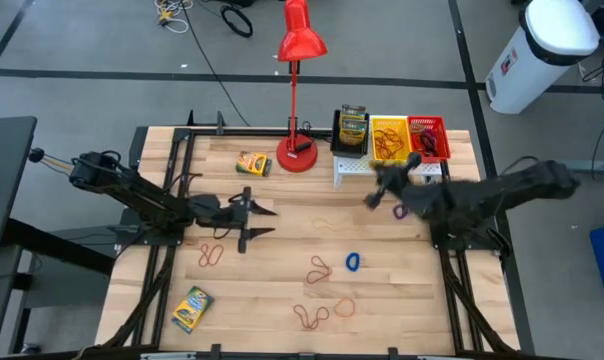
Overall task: Pick & Place Office Desk Supplies
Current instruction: Put the left yellow rubber band into the yellow bin
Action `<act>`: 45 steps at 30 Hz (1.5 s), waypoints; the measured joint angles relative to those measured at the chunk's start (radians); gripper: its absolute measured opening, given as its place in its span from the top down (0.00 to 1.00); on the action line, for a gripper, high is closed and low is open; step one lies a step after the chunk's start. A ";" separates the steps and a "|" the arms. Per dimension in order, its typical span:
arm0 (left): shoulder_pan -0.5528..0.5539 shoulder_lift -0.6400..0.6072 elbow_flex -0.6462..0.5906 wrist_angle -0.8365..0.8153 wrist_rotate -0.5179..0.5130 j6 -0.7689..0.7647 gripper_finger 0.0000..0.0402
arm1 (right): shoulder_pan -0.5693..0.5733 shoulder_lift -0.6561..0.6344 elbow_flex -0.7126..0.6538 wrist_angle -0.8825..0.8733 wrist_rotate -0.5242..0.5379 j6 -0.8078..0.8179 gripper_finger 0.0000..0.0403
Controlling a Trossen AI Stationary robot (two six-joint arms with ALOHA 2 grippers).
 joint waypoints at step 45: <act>0.014 0.299 -0.010 0.367 0.007 0.021 0.97 | -0.829 -0.041 0.054 -0.461 -0.746 0.158 0.74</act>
